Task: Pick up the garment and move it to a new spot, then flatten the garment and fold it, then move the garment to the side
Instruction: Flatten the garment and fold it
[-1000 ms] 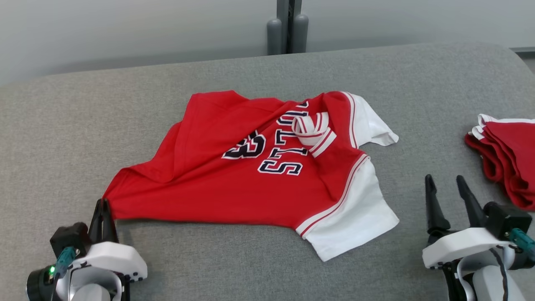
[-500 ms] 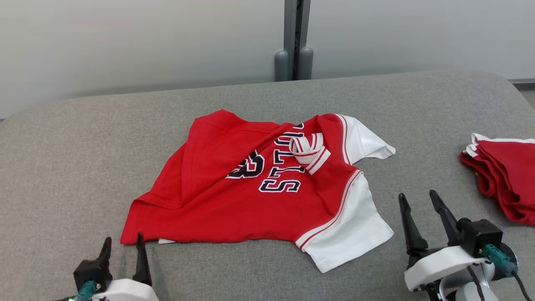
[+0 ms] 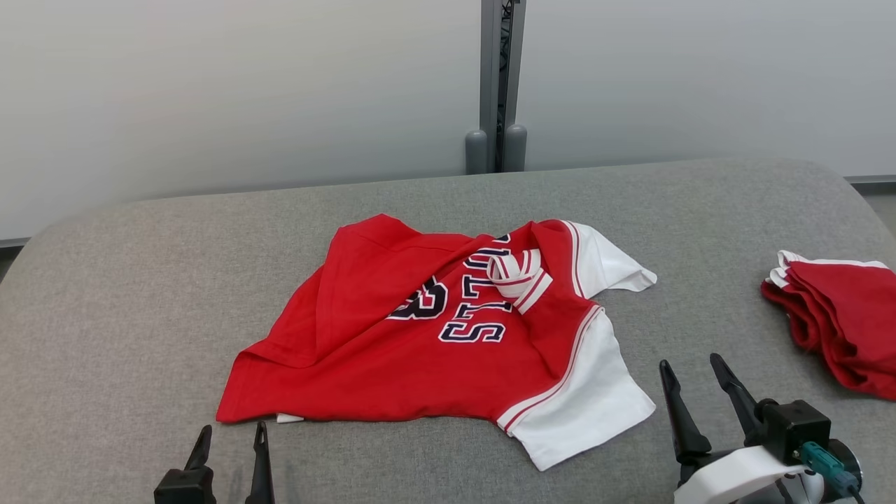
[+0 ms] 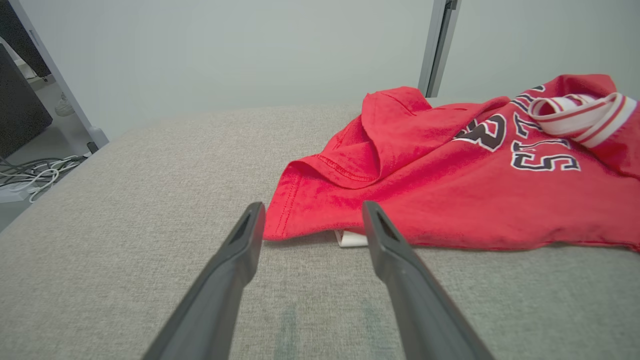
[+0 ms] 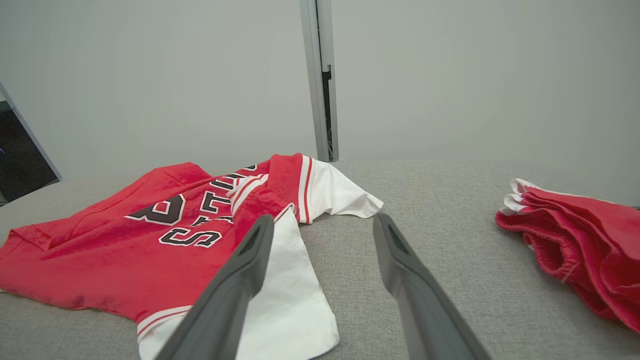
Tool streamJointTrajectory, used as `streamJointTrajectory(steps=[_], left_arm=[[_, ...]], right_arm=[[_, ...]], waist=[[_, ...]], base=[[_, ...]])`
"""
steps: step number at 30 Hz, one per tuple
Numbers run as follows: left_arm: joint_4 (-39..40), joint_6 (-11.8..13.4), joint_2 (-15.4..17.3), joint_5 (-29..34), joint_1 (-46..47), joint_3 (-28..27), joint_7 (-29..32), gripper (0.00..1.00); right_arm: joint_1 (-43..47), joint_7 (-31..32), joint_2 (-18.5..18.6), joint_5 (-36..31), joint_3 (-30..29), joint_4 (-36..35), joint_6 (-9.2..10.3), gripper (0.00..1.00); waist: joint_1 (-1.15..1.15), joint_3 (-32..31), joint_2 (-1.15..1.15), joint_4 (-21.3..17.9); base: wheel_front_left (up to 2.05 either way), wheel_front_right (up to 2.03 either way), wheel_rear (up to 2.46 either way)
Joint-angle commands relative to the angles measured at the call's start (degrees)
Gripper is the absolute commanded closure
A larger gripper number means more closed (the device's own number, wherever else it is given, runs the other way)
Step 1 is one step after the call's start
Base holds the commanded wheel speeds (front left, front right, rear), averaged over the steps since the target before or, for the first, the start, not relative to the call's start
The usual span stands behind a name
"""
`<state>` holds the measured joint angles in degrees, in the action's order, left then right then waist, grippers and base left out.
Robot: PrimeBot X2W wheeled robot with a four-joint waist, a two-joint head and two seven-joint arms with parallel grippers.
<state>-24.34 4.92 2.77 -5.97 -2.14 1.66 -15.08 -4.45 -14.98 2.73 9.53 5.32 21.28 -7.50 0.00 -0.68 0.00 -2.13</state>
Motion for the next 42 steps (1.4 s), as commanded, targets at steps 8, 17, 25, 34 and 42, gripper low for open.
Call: streamJointTrajectory(steps=[8,17,25,34,42], left_arm=[[1.2,0.9,0.3,-0.4,-0.6,-1.0,-0.1,0.00],[1.2,0.6,0.3,-1.1,0.6,-0.5,-0.1,0.00],[0.7,0.4,0.3,-1.9,3.6,1.5,-0.1,0.00],[0.2,0.4,0.3,-2.1,6.5,2.5,-0.1,0.00],[0.0,0.4,0.3,-2.3,7.3,1.6,-0.1,0.00]], right_arm=[[1.5,-0.3,0.4,-1.2,-1.3,0.2,0.02,0.00],[1.1,-0.3,0.4,-1.6,-0.6,3.7,0.01,0.00],[-2.7,-0.3,0.4,-1.7,-1.4,8.6,0.02,0.00],[-6.8,-0.3,0.4,-1.3,-1.2,16.3,0.02,0.00],[-8.4,0.0,0.4,-0.4,-0.9,19.3,0.02,1.00]], waist=[[0.00,-1.0,0.00,0.0],[0.00,1.1,0.00,0.6],[0.00,7.1,0.00,2.3],[0.00,10.5,0.00,3.6],[0.00,11.4,0.00,3.0]], base=[[0.00,0.00,0.00],[0.00,0.00,0.00],[0.00,0.00,0.00],[0.00,0.00,0.00],[0.00,0.00,0.00]])
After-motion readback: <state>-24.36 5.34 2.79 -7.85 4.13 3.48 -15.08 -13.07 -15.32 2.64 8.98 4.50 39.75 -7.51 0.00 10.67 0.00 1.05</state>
